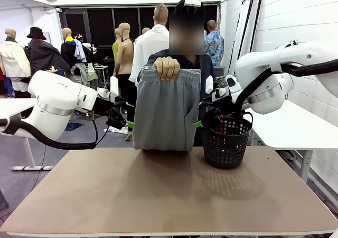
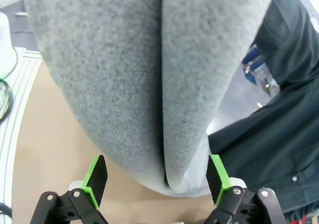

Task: Fold the training pants.
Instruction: Grab both ends of the Training pants handed by a person.

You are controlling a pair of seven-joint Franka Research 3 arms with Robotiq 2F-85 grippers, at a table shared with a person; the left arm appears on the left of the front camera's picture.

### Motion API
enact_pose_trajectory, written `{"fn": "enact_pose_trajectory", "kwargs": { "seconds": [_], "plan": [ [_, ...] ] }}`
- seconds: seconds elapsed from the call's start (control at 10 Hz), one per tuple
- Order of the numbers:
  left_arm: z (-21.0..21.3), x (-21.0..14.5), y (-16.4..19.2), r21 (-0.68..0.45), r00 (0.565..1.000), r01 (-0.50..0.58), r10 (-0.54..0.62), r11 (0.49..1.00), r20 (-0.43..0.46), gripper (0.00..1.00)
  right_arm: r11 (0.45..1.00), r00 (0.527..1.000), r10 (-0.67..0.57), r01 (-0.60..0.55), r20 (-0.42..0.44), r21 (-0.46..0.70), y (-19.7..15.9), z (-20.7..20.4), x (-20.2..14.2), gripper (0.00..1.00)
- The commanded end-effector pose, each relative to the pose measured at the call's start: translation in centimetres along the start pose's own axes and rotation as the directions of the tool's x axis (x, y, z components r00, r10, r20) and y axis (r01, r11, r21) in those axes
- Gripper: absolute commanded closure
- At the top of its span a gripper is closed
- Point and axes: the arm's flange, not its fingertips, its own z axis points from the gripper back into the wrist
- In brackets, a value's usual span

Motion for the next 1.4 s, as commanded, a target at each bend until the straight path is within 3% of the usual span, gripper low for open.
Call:
{"fn": "enact_pose_trajectory", "kwargs": {
  "seconds": [0.0,0.3,0.6,1.3],
  "plan": [
    [-1.9,-0.9,1.1,-0.028,0.997,0.008,-0.005,1.000,0.080,0.00,1.000,0.999,0.022,-0.023,0.043,0.010,-0.7,-1.1,-0.7,0.00],
    [-3.0,-0.1,1.5,-0.074,0.994,0.007,0.001,0.997,0.106,0.00,1.000,0.998,0.020,-0.020,0.063,0.001,-1.0,-1.2,-0.8,0.00],
    [-3.5,0.5,1.6,-0.099,0.987,0.009,0.007,0.995,0.161,0.00,1.000,0.989,-0.001,-0.001,0.147,0.012,-1.5,-0.9,-0.9,0.00],
    [-2.9,1.9,1.9,-0.055,0.960,-0.067,0.079,0.996,0.269,0.00,0.999,0.963,-0.025,0.015,0.268,0.038,-1.8,-0.4,-1.2,0.00]
  ]
}}
